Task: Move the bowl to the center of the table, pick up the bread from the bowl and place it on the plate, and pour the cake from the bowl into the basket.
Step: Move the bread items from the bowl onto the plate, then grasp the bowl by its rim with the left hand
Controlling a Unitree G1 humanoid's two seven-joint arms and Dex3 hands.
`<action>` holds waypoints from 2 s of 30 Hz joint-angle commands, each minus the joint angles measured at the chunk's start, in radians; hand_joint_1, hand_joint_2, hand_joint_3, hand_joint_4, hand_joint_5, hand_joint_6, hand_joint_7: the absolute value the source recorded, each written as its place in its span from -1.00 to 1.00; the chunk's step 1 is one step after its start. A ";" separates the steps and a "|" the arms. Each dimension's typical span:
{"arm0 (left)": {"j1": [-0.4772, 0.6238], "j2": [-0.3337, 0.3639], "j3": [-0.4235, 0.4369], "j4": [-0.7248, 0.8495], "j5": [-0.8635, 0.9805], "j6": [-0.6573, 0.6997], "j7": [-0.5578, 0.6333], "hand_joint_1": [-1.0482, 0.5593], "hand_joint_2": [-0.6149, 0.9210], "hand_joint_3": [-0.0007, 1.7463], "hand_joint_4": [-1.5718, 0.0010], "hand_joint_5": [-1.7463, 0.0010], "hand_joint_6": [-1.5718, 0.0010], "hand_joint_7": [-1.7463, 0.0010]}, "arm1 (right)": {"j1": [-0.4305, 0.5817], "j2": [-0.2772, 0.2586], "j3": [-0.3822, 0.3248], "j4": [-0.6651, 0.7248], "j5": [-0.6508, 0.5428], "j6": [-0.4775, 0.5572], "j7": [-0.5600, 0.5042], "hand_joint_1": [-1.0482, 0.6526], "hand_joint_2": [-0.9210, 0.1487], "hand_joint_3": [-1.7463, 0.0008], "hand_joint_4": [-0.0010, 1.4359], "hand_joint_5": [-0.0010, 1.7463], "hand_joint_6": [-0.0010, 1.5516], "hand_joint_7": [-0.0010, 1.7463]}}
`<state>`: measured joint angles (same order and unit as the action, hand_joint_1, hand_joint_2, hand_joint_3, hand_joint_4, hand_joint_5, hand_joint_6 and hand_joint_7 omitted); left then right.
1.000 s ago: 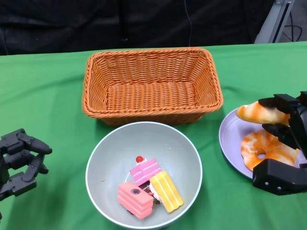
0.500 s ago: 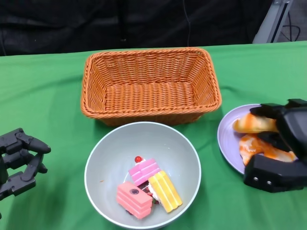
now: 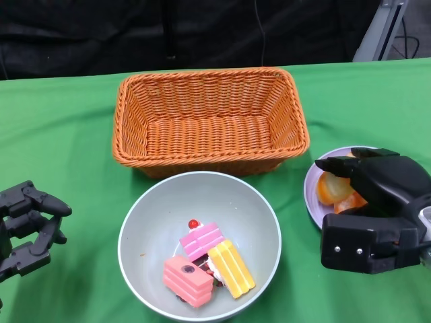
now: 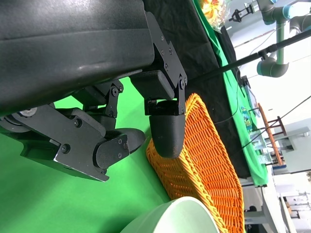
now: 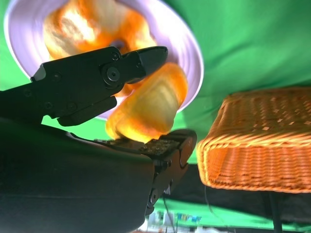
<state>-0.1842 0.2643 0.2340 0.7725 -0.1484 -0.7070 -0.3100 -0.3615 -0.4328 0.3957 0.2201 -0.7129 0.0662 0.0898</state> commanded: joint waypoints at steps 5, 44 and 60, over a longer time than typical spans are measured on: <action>-0.005 0.018 0.005 0.013 -0.007 -0.008 -0.014 0.29 0.67 -0.06 -0.01 -0.61 -0.04 -0.26 | 0.067 0.023 -0.032 -0.099 0.006 0.046 0.005 -0.33 -1.00 0.93 -0.84 -0.99 -0.66 -0.99; -0.009 0.022 0.006 0.024 0.002 -0.014 -0.007 0.30 0.66 -0.05 0.01 -0.63 -0.03 -0.25 | 0.187 0.109 -0.143 -0.284 0.040 -0.027 -0.118 -0.34 -0.99 0.86 -0.35 -0.88 -0.29 -0.95; -0.013 0.033 0.006 0.034 0.004 -0.020 -0.012 0.29 0.67 -0.06 -0.02 -0.55 -0.04 -0.19 | 0.370 0.368 -0.372 -0.322 0.896 -0.258 0.069 -0.01 -0.84 0.39 0.24 -0.05 0.25 -0.61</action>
<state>-0.1898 0.2721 0.2340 0.8005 -0.1448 -0.7134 -0.3165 -0.0256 -0.0845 0.0477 -0.0770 0.1004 -0.1957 0.1303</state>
